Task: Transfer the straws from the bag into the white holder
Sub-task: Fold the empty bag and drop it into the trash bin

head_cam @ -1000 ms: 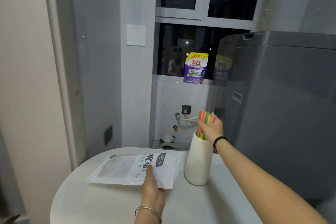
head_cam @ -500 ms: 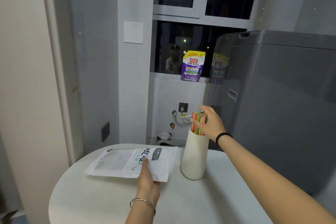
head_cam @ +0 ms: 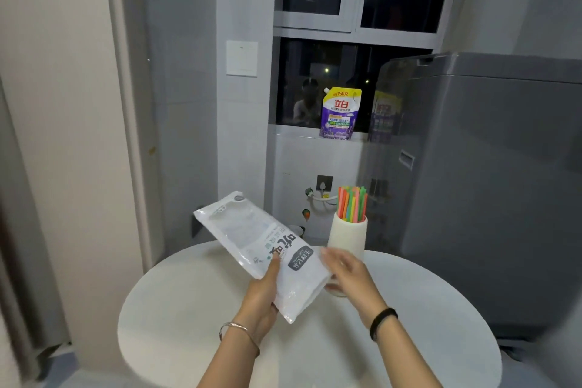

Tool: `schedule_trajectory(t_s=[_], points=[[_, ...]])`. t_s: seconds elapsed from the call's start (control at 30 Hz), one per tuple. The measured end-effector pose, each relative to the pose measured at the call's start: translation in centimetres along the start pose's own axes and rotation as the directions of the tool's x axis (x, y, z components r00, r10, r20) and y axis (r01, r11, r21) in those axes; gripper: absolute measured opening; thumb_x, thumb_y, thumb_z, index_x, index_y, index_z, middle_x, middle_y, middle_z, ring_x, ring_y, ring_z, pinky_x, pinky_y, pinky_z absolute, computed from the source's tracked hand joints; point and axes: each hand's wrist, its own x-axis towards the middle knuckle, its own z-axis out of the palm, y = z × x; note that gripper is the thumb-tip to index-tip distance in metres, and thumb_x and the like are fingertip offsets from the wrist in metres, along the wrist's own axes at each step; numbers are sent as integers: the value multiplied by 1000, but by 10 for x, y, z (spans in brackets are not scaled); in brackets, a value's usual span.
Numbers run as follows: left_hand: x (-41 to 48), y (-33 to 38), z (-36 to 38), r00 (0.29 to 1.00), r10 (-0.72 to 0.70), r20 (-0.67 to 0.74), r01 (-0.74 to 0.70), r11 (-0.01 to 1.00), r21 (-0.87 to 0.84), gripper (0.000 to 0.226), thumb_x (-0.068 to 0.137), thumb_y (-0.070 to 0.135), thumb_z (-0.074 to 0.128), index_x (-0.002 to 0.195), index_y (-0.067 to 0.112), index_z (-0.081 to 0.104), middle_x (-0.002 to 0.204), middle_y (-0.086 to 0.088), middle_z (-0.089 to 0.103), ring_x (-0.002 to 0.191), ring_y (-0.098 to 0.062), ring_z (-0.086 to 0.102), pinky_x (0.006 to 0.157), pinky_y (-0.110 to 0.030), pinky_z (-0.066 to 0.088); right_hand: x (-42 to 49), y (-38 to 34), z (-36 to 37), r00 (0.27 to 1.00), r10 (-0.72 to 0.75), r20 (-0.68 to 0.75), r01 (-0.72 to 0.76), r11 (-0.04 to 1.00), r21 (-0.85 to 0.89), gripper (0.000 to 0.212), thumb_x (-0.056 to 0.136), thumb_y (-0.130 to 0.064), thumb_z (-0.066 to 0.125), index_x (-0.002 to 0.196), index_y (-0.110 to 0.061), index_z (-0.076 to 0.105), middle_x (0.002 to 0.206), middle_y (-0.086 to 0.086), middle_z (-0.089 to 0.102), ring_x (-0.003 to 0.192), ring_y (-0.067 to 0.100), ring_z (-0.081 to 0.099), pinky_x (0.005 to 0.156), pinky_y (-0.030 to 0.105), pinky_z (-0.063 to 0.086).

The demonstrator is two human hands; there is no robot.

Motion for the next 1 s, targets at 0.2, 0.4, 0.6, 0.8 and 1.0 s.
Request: schedule_trajectory(t_s=[0.2, 0.4, 0.6, 0.8, 1.0], points=[[-14, 3, -20, 999, 7, 46, -16, 982, 189, 41, 88, 46, 60, 120, 21, 63, 111, -1, 75, 102, -20, 71, 85, -36, 57, -22, 23, 9, 989, 138, 54, -146, 970, 193, 12, 83, -15, 68, 89, -5, 69, 76, 6, 72, 61, 10, 64, 58, 18, 54], [-21, 10, -33, 990, 110, -91, -92, 979, 183, 34, 90, 33, 63, 116, 12, 66, 105, -3, 75, 89, -16, 73, 59, -22, 56, -32, 21, 13, 996, 61, 68, -72, 984, 165, 13, 83, -15, 69, 93, -8, 71, 77, 3, 75, 61, 9, 65, 58, 18, 54], [-24, 15, -49, 990, 140, 11, -130, 886, 445, 29, 90, 30, 63, 113, 13, 68, 102, -5, 76, 90, -23, 72, 71, -31, 58, -32, 15, 11, 993, 34, 114, -55, 980, 191, 31, 85, -26, 66, 112, -12, 67, 102, 6, 73, 87, 13, 68, 71, 20, 55], [-36, 19, -51, 961, -44, 274, -148, 754, 640, 44, 84, 39, 69, 124, 25, 57, 105, 4, 76, 93, -16, 73, 75, -32, 59, -30, 15, 15, 995, -66, 69, 51, 979, 198, 59, 81, -15, 71, 128, -36, 43, 106, 6, 72, 93, 22, 71, 79, 35, 58], [-37, 34, -58, 948, 269, 171, -318, 790, 524, 68, 87, 23, 68, 142, 40, 31, 96, -1, 77, 82, -8, 74, 60, -14, 53, -29, 11, 15, 957, -165, 237, 134, 981, 142, 66, 79, -10, 72, 129, -44, 46, 127, -12, 57, 112, -2, 58, 85, 28, 56]])
